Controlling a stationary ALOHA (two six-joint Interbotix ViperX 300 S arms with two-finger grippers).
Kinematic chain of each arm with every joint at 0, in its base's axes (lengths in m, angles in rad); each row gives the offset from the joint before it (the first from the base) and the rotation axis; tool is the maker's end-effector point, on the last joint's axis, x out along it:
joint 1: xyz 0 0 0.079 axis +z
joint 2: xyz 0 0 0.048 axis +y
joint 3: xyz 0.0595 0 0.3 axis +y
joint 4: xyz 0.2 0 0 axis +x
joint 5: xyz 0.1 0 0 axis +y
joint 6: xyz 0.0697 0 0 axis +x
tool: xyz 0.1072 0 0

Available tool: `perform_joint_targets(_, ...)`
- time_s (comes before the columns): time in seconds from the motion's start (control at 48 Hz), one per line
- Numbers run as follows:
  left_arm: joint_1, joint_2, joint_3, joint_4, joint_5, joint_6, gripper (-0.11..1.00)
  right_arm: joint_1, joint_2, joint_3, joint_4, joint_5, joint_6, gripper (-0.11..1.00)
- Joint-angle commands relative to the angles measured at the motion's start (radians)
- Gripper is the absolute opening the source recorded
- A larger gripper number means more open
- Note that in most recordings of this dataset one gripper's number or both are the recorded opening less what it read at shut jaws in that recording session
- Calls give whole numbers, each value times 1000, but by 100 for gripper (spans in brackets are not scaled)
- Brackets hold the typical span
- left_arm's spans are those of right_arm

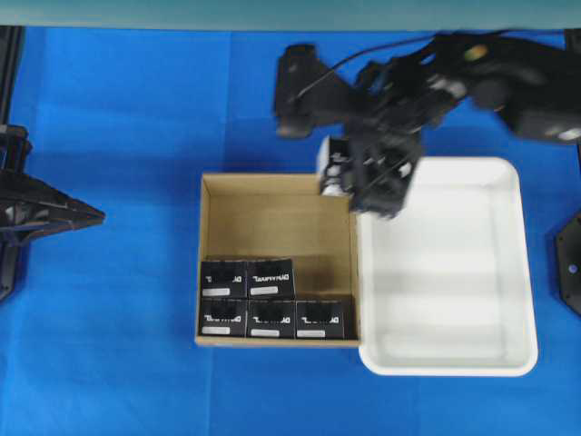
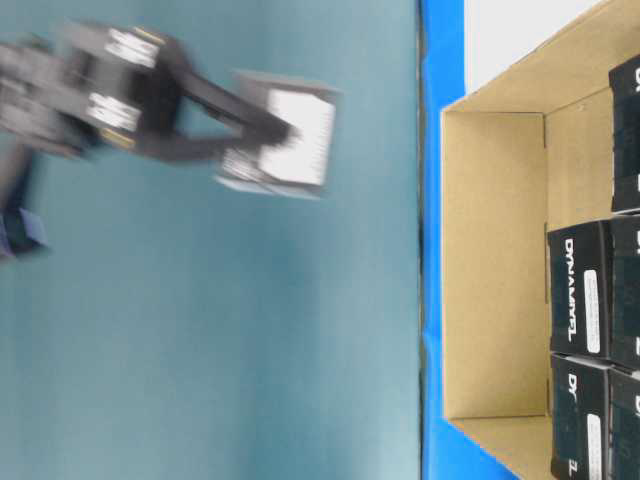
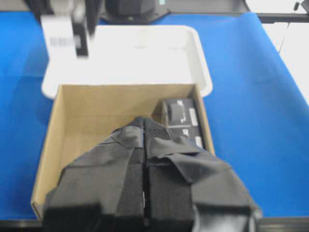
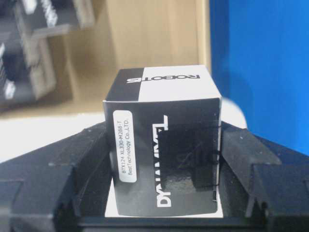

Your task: Pick the box from inside the cardboard box.

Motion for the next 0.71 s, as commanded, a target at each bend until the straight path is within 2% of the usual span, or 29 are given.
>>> perform_joint_targets(0.0,-2,3,-26,2,-5,0,-7,-12,-44,-31,-14,75,-3,63)
perform_joint_targets(0.167,-2,3,-26,2,-5,0,-7,-31,-86,-66,-20,169,-5,63)
perform_joint_targets(0.396,-2,3,-28,3,-5,0,-7,-34,-104,-144,-35,230,-6,63)
perform_joint_targets(0.521,-2,3,-28,2,-5,0,-7,-35,-101,-190,-60,290,-6,63)
perform_joint_targets(0.688,-2,5,-28,2,-5,0,-7,-37,-101,-207,-71,318,-9,63)
